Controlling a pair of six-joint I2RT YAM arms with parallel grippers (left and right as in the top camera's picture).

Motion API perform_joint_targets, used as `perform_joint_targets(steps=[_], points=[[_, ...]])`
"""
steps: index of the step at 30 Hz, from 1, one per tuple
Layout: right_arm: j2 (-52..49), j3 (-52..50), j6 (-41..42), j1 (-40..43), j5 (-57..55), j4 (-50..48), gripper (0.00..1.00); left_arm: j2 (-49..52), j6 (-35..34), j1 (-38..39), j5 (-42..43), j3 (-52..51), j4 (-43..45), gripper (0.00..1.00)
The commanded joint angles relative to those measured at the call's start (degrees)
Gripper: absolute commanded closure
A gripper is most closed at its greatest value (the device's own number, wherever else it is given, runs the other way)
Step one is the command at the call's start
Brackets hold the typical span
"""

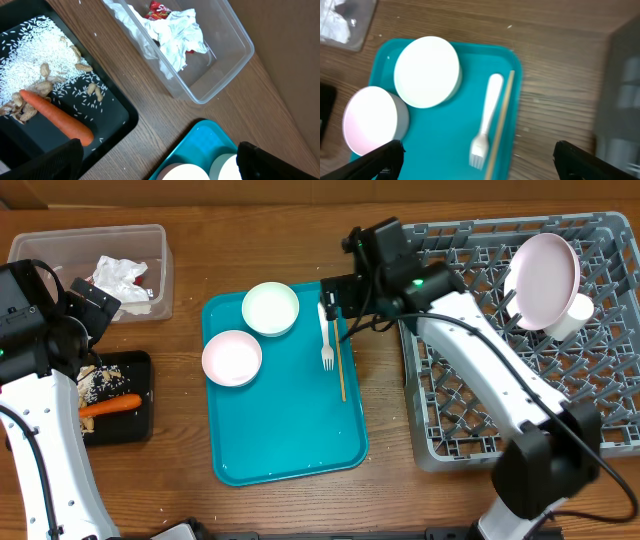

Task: Sort waste into correct bins and load items into the dishwasher rack
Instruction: 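Move the right gripper to the white fork on the teal tray and grasp it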

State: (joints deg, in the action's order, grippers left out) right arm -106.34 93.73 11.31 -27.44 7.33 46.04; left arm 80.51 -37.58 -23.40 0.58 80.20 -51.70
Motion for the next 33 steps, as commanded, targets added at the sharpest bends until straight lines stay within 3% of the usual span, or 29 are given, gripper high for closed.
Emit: perform_joint_targets(steps=[1,4,11,13,17,30,33], points=[[-6.47,-0.26,2.49,-2.8,3.48,-1.49,0.05,-0.15,-0.57,-0.2,-0.79,0.2,0.02,0.0],[-10.71,-0.26,2.49,-5.81,2.91,-3.02,0.15,-0.15,-0.57,-0.2,-0.81,0.2,0.02,0.0],[-15.06,-0.26,6.73,-9.57,-4.39,-3.8,0.22,-0.15,-0.57,-0.2,-0.81,0.2,0.04,0.0],[-15.69,-0.31,6.88,-10.14,-5.92,-3.63,0.3,-0.15,-0.59,-0.2,-0.81,0.2,0.02,0.0],[-17.22,-0.35,8.9,-10.38,-12.0,-3.26,0.3,-0.15,-0.57,-0.2,-0.81,0.2,0.04,0.0],[-22.25,-0.39,8.96,-10.43,-12.2,-3.91,0.3,-0.15,-0.57,-0.2,-0.81,0.2,0.02,0.0],[-22.27,-0.39,9.84,-10.49,-12.2,-3.43,0.39,-0.15,-0.57,-0.2,-0.81,0.2,0.04,0.0]])
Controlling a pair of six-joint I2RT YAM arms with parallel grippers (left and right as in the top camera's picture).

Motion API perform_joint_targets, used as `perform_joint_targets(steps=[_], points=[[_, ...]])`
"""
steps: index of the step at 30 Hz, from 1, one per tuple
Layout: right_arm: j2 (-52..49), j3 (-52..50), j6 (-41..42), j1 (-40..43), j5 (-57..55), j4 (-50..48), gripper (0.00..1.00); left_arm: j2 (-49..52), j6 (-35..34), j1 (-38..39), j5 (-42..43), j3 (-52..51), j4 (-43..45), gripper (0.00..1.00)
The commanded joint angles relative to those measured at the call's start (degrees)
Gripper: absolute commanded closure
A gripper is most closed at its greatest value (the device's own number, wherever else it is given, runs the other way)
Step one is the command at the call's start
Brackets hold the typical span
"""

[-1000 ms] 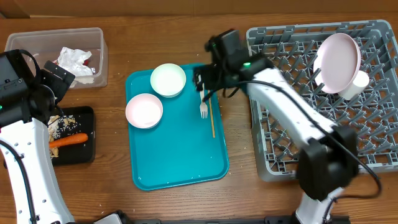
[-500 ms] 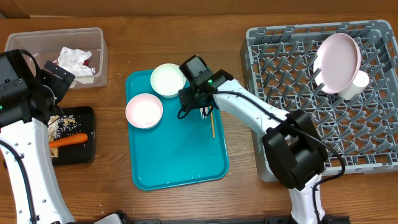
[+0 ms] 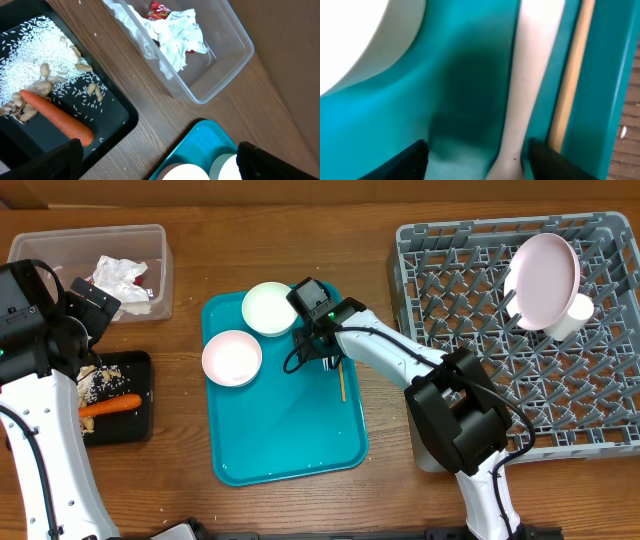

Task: Sort waste into correct bins and load items into the dishwasher rack
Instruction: 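Move the right gripper to the white fork on the teal tray and grasp it, then carry the fork to the rack's left edge and release it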

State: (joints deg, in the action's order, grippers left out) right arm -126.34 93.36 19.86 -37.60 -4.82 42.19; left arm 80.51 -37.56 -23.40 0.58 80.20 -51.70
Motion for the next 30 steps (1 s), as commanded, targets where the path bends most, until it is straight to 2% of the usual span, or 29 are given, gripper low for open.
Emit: perform_joint_targets(steps=[1,2,3,6,7,13,21,27,30], points=[[-2.27,-0.02,1.57,-0.33,-0.04,0.74,0.47,-0.15,-0.61,-0.2,-0.81,0.2,0.04,0.0],[-2.27,-0.02,2.16,-0.33,-0.11,1.46,0.58,-0.15,-0.59,-0.2,-0.81,0.2,0.04,0.0],[-2.27,0.0,2.97,-0.33,-0.31,2.08,0.64,-0.15,-0.59,-0.2,-0.81,0.2,0.02,0.0],[-2.27,0.0,2.97,-0.33,-0.26,3.08,0.73,-0.15,-0.59,-0.2,-0.79,0.2,0.02,0.0],[-2.25,0.02,2.97,-0.33,-0.24,3.82,0.8,-0.15,-0.59,-0.2,-0.81,0.2,0.04,0.0],[-1.9,3.32,2.95,-0.17,1.73,9.46,0.94,-0.15,-0.59,-0.2,-0.81,0.2,0.04,0.0],[3.54,15.63,2.67,2.27,3.76,20.46,0.96,-0.15,-0.59,-0.2,-0.79,0.2,0.04,0.0],[8.46,24.26,2.14,10.71,-3.13,28.3,0.96,-0.15,-0.59,-0.2,-0.81,0.2,0.04,0.0],[10.69,25.0,-5.68,16.74,-2.69,28.65,0.96,-0.15,-0.59,-0.2,-0.81,0.2,0.02,0.0]])
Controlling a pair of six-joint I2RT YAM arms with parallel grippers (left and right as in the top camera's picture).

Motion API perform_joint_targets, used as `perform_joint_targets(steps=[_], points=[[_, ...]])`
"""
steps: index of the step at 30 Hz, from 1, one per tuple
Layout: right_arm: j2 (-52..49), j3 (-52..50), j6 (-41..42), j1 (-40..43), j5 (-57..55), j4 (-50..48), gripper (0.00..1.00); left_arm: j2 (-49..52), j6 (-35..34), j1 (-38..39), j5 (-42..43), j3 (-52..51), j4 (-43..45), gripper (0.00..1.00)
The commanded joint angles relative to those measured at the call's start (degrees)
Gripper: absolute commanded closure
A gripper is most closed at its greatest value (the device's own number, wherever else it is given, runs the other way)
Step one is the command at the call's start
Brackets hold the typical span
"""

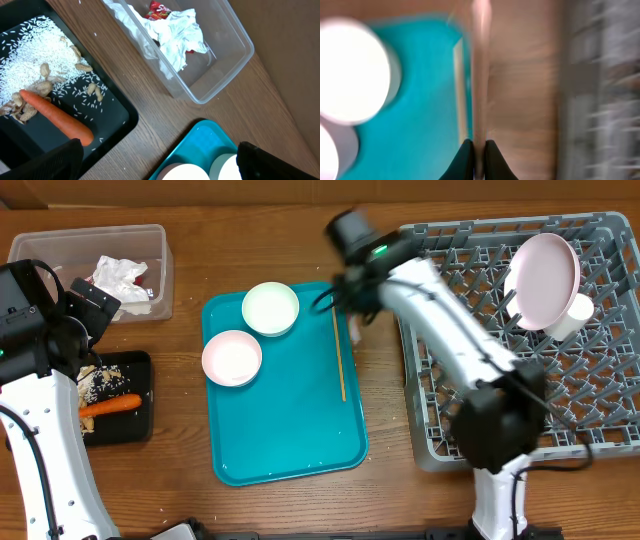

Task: Sort waste into correct bins and load items into the dishwasher rack
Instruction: 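Carry the fork to the rack's left edge and release it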

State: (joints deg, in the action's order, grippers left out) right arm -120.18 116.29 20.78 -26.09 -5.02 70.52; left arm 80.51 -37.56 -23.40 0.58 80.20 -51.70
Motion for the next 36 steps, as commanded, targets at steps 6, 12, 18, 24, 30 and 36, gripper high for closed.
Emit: perform_joint_targets(steps=[6,12,18,24,30,36], points=[[4.46,1.73,-15.98,15.15,2.21,0.26,0.96,-0.15,-0.61,-0.2,-0.81,0.2,0.04,0.0],[4.02,-2.67,-20.87,20.85,10.71,-4.33,0.96,-0.15,-0.59,-0.2,-0.81,0.2,0.04,0.0],[3.08,-10.78,-20.79,20.31,12.17,-10.88,0.93,-0.15,-0.59,-0.2,-0.81,0.2,0.02,0.0],[2.19,-12.11,-20.81,20.15,13.27,-12.15,0.68,-0.15,-0.59,-0.2,-0.81,0.2,0.02,0.0],[2.36,-9.66,-18.97,20.15,13.25,-7.02,0.18,-0.15,-0.59,-0.2,-0.81,0.2,0.04,0.0],[6.49,-4.31,-12.28,17.14,16.13,-2.27,0.18,-0.15,-0.59,-0.2,-0.79,0.2,0.04,0.0]])
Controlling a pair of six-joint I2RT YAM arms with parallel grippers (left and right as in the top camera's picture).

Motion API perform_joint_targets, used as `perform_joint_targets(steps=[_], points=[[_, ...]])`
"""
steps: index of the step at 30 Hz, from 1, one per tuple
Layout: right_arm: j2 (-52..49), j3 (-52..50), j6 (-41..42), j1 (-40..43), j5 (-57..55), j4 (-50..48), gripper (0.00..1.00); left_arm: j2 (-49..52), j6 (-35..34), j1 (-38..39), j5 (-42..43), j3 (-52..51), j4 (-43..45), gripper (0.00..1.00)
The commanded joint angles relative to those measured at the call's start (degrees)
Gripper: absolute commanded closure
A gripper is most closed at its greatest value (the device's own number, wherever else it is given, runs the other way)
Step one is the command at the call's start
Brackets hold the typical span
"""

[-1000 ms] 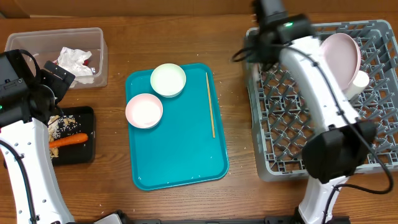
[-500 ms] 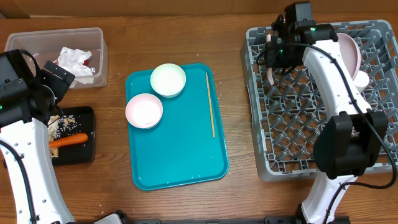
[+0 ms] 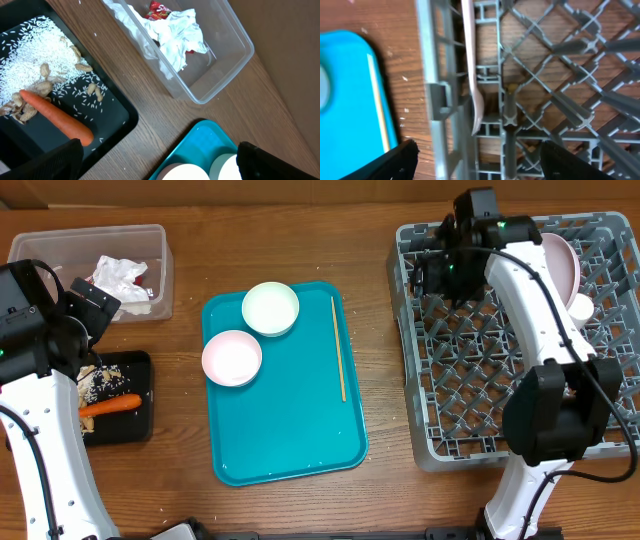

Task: Sort waste into correct bins and load items into the dishwasher rack
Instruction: 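Carry the fork to the rack's left edge and release it, then return the right gripper to the tray and grasp the wooden chopstick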

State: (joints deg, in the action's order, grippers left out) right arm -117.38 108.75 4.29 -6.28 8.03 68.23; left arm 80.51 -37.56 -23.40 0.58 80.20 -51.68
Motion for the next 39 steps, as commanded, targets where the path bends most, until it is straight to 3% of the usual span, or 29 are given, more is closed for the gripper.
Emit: perform_joint_targets(steps=[1,9,14,25,39], points=[[4.37,3.23,4.57,-3.76,4.0,-0.15,0.18,-0.15,-0.59,-0.2,-0.81,0.2,0.02,0.0],[1.81,1.81,11.06,-18.95,-2.99,-2.27,0.16,-0.15,-0.59,-0.2,-0.81,0.2,0.0,0.0],[-4.94,1.81,17.27,-26.01,-9.81,-2.38,0.21,-0.15,-0.61,-0.2,-0.81,0.2,0.0,0.0],[-13.84,1.75,19.98,-28.5,-9.88,-3.17,0.27,-0.15,-0.59,-0.2,-0.79,0.2,0.02,0.0],[-14.45,-4.46,19.98,-28.5,-6.71,-7.61,0.27,-0.15,-0.59,-0.2,-0.79,0.2,0.02,0.0]])
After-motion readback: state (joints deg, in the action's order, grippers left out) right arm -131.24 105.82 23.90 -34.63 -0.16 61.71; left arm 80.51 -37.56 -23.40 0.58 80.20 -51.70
